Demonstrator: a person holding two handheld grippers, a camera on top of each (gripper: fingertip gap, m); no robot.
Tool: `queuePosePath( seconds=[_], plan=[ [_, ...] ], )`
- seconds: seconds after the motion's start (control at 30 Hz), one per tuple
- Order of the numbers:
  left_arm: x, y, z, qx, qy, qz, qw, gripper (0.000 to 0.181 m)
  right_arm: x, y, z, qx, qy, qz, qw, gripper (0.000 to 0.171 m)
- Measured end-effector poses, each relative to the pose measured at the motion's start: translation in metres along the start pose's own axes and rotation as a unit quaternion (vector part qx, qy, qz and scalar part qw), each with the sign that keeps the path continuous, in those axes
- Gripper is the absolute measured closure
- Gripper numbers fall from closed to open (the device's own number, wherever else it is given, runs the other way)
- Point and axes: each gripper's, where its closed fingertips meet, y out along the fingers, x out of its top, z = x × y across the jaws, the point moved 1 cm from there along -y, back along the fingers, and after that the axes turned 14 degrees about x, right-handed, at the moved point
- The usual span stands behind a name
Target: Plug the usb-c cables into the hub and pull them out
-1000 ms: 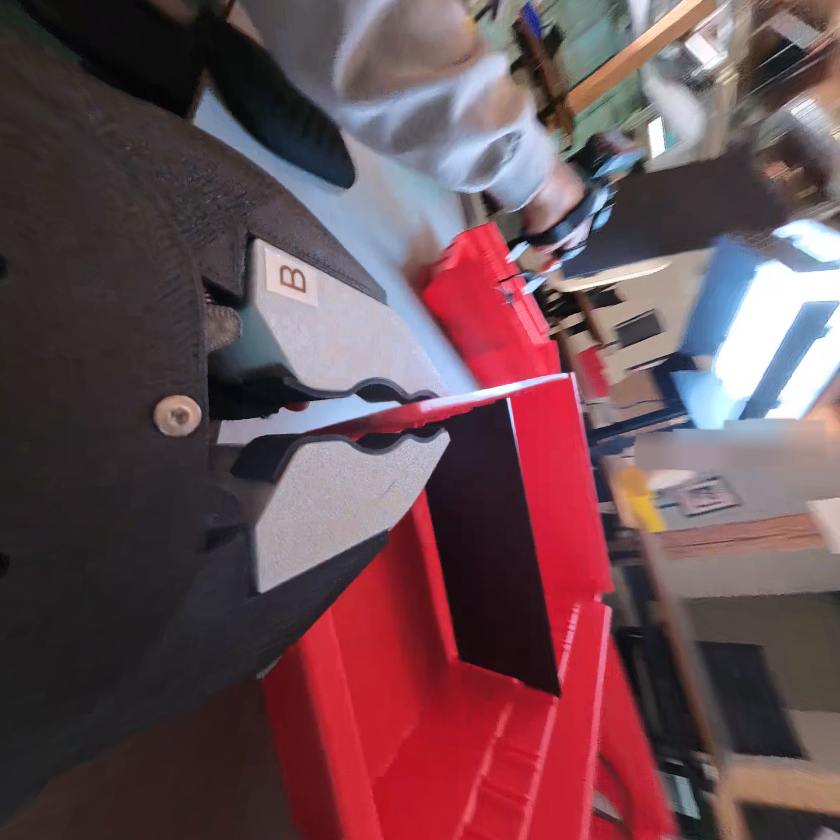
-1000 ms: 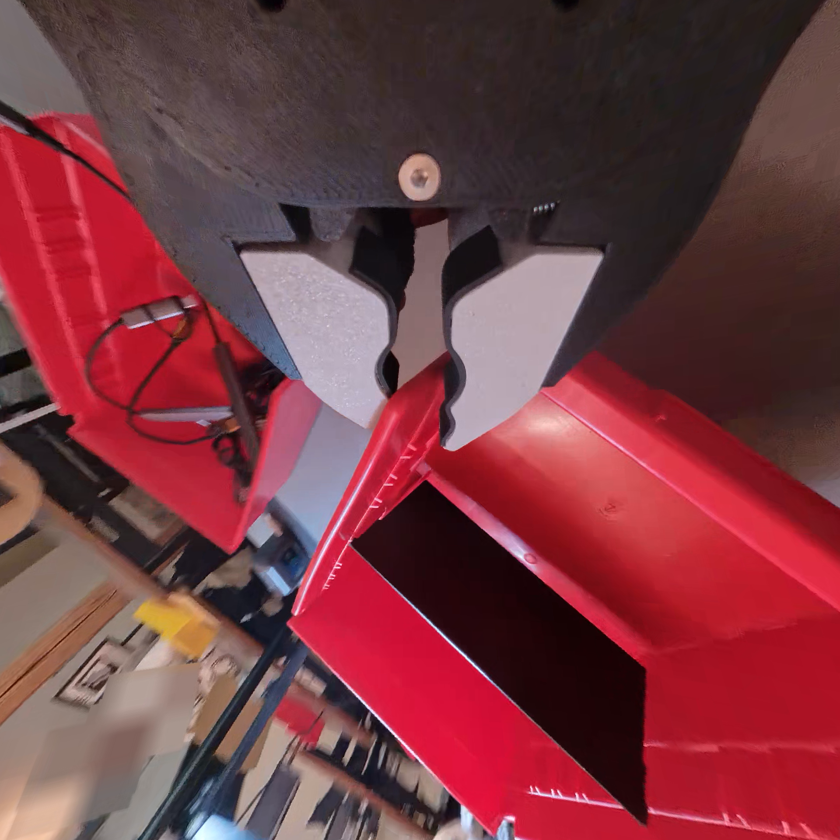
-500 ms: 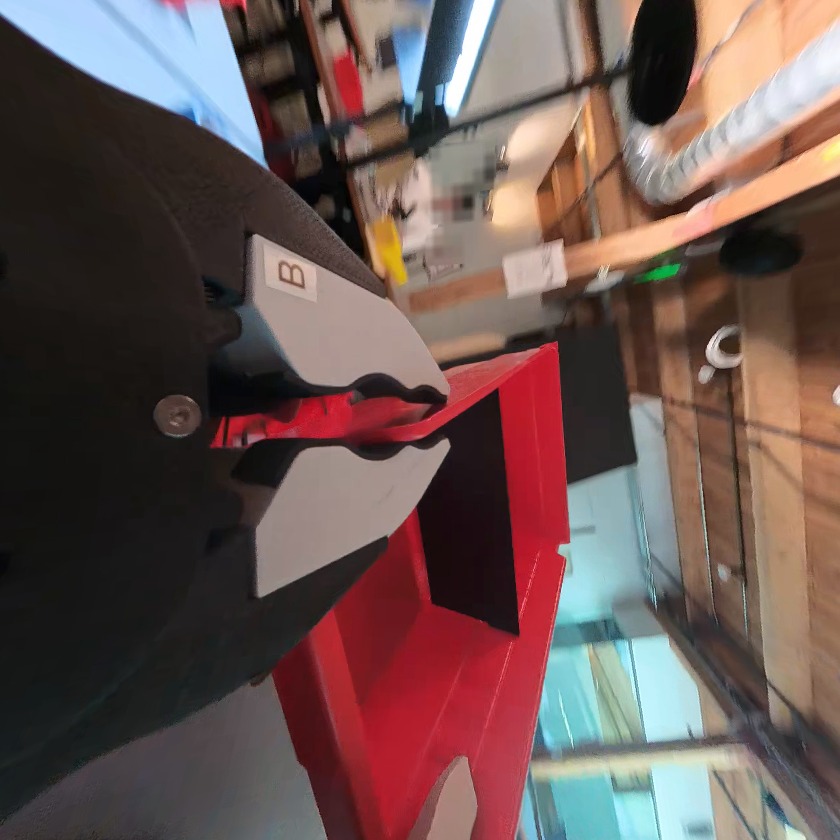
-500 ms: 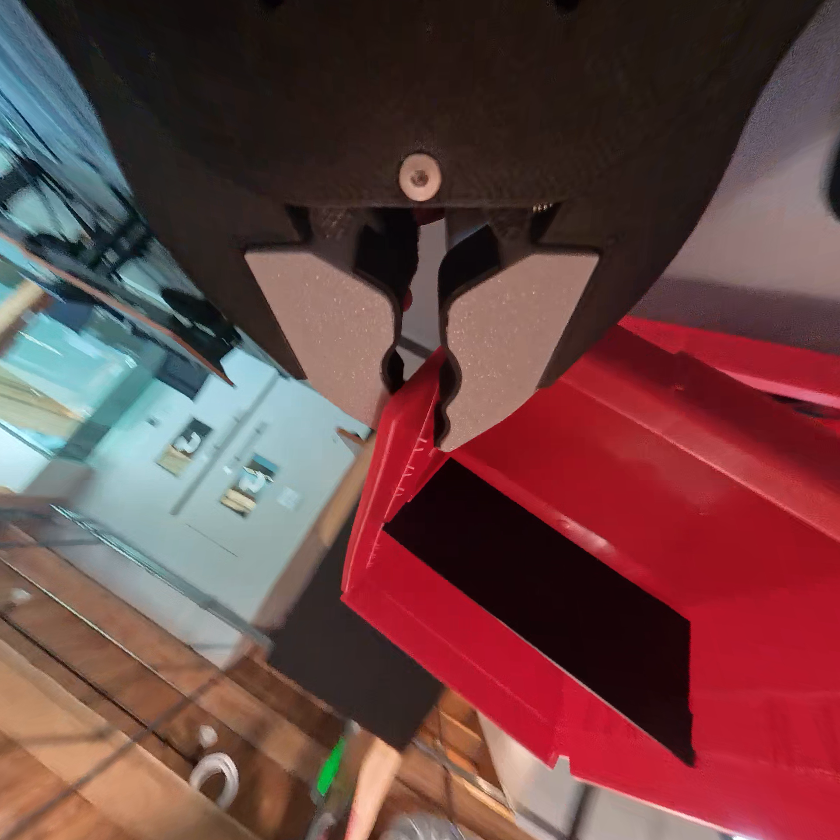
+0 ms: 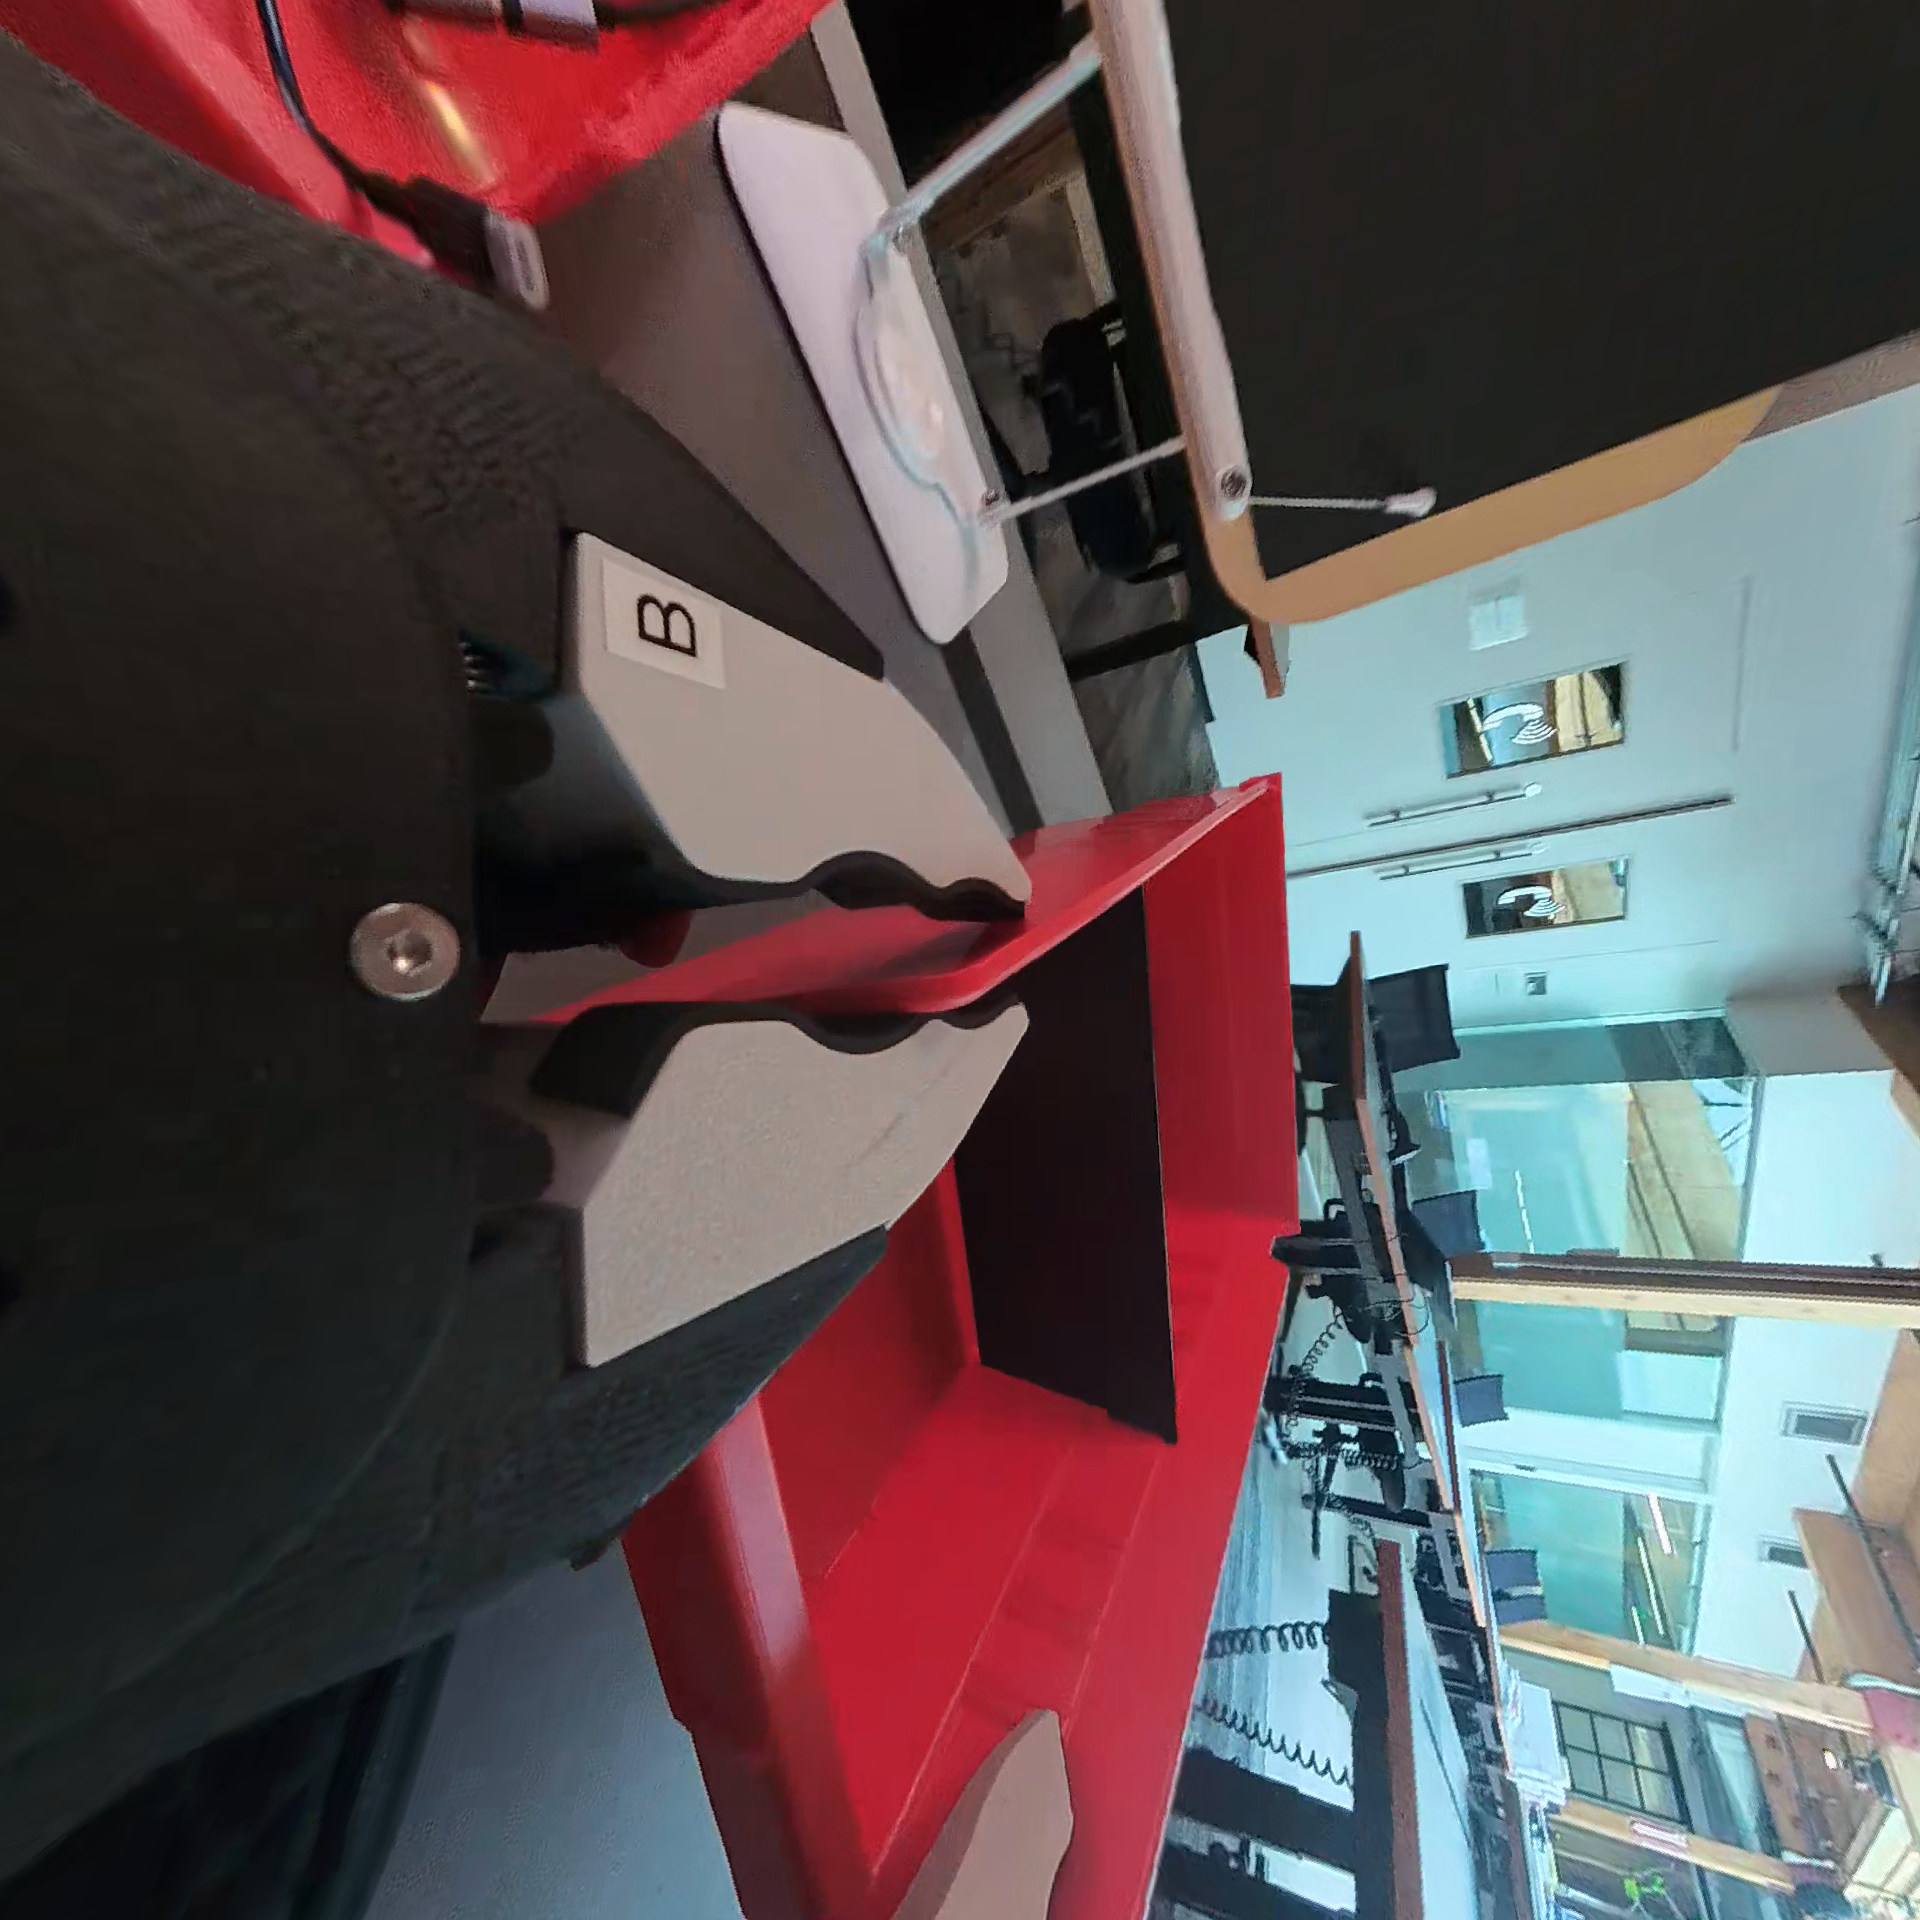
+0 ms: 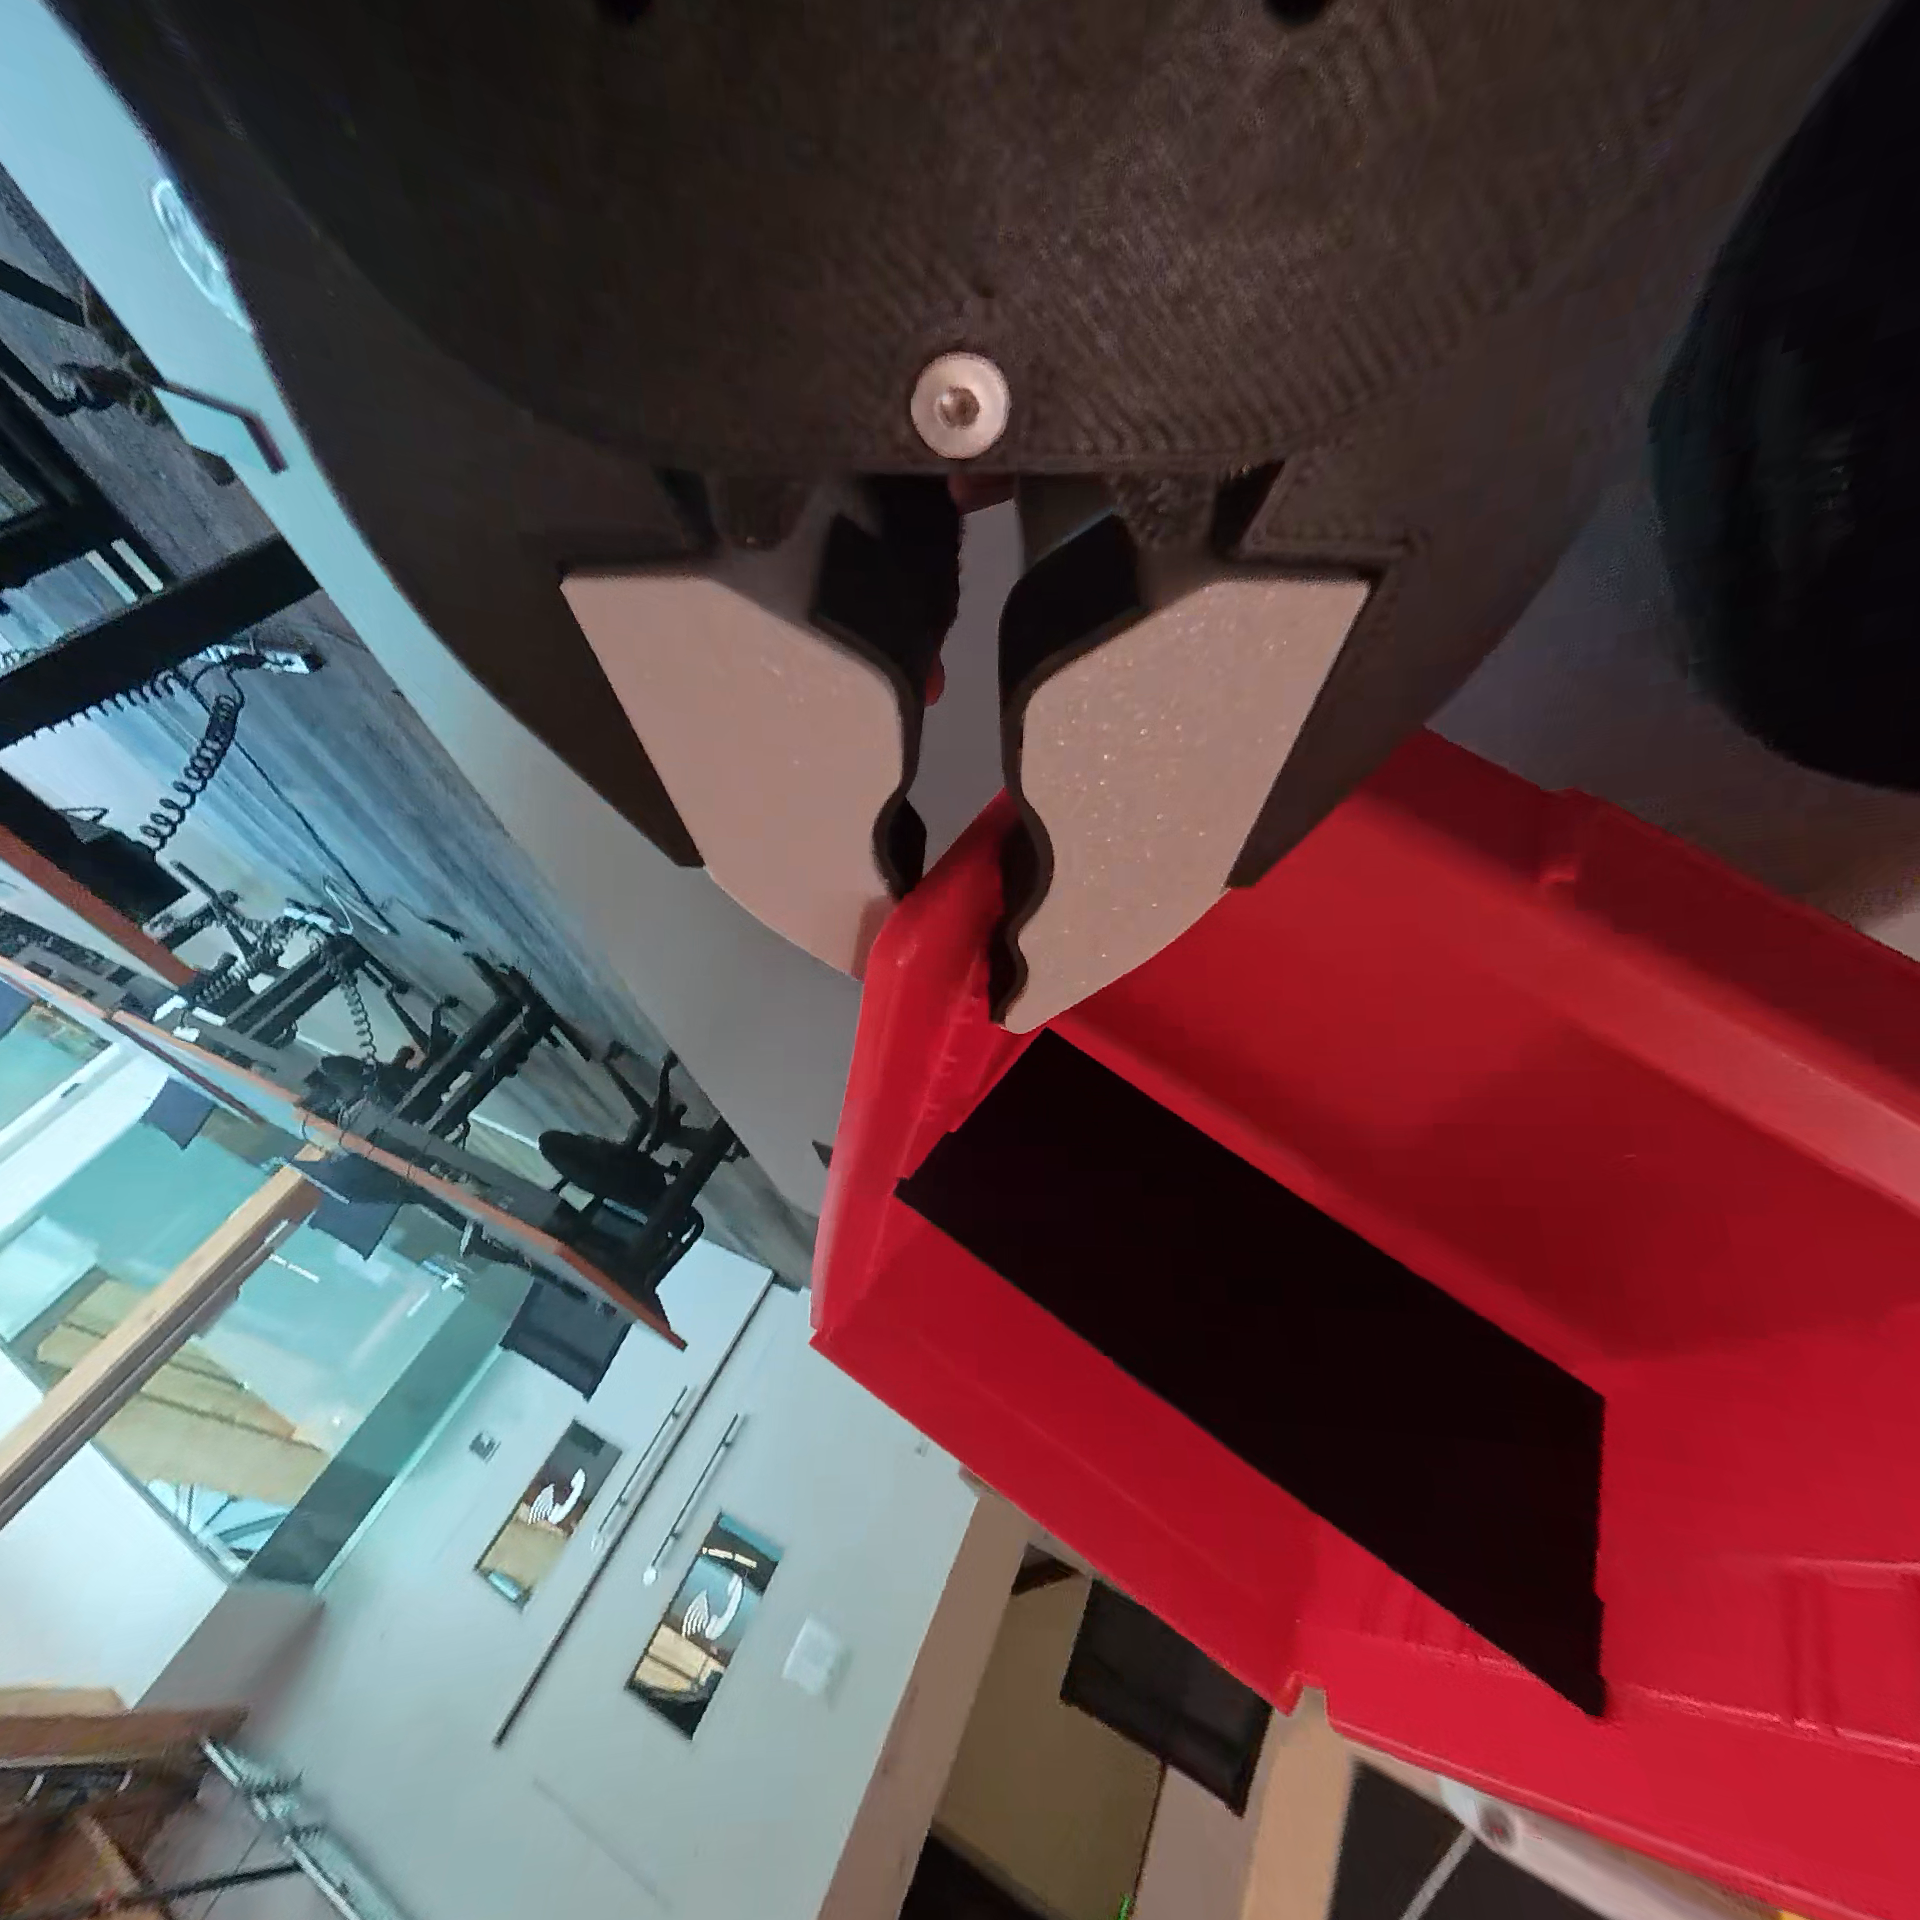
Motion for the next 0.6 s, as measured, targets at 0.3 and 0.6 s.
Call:
queuePosePath(
  seconds=[0.3, 0.6],
  plan=[
    [-0.038, 0.010, -0.023, -0.044, -0.003, 0.076, 0.996, 0.165, -0.035, 0.003, -0.005, -0.007, 0.007, 0.035, 0.999, 0.163],
    [0.007, -0.052, 0.038, -0.130, 0.030, 0.122, 0.984, 0.130, -0.013, -0.029, -0.027, 0.042, 0.067, -0.040, 0.996, 0.081]
  ],
)
